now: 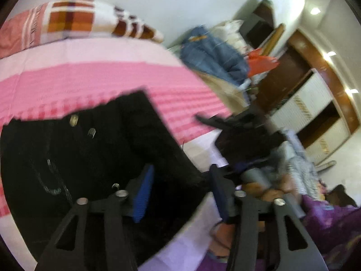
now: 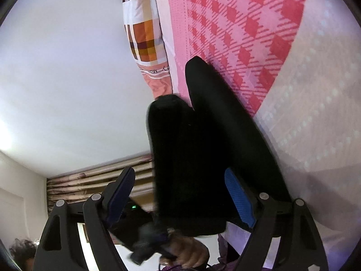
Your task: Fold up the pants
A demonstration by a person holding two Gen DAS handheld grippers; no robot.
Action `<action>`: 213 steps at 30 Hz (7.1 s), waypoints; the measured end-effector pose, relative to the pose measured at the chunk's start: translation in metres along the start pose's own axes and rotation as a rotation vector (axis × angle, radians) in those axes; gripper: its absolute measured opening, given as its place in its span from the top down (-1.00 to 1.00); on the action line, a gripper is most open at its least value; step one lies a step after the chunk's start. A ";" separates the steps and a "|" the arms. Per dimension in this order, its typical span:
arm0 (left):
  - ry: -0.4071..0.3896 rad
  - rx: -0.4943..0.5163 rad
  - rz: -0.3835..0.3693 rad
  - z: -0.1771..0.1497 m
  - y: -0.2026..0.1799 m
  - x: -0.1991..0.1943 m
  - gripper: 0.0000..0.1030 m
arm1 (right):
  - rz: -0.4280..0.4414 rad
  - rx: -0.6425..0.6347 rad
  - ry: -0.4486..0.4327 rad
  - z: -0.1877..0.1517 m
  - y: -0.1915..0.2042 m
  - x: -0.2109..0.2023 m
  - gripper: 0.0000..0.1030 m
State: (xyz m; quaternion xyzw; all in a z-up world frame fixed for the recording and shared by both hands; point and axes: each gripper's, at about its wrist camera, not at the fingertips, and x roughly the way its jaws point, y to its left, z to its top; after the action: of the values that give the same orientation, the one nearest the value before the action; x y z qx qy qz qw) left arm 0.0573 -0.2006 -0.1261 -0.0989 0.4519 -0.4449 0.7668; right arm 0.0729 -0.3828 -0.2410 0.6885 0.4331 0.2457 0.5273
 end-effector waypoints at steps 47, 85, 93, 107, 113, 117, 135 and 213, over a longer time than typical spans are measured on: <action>-0.073 -0.319 0.204 -0.071 0.080 -0.104 -0.23 | -0.315 -0.206 -0.072 -0.047 0.020 -0.031 0.52; -0.043 -0.335 0.211 -0.079 0.078 -0.098 -0.28 | -0.329 -0.110 -0.146 -0.052 -0.017 -0.032 0.77; -0.048 -0.347 0.235 -0.079 0.086 -0.094 -0.28 | -0.319 -0.118 -0.130 -0.050 -0.016 -0.034 0.66; -0.067 -0.143 0.500 -0.073 0.066 -0.094 -0.28 | -0.638 -0.498 -0.236 -0.060 0.059 -0.029 -0.16; -0.048 -0.100 0.566 -0.071 0.064 -0.091 -0.28 | -0.729 -0.586 -0.192 -0.053 0.056 0.005 -0.16; -0.037 -0.093 0.595 -0.071 0.065 -0.090 -0.28 | -0.776 -0.618 -0.184 -0.050 0.053 0.016 -0.18; 0.001 -0.072 0.714 -0.058 0.081 -0.078 -0.72 | -0.803 -0.621 -0.129 -0.033 0.032 0.033 -0.36; 0.068 -0.057 0.694 -0.046 0.130 -0.032 -1.00 | -0.689 -0.755 0.016 -0.024 0.035 0.054 -0.87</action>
State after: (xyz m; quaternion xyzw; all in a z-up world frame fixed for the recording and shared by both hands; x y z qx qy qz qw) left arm 0.0917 -0.0882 -0.2048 0.0540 0.4960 -0.1481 0.8539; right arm 0.0927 -0.3263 -0.2068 0.2653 0.5199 0.2020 0.7865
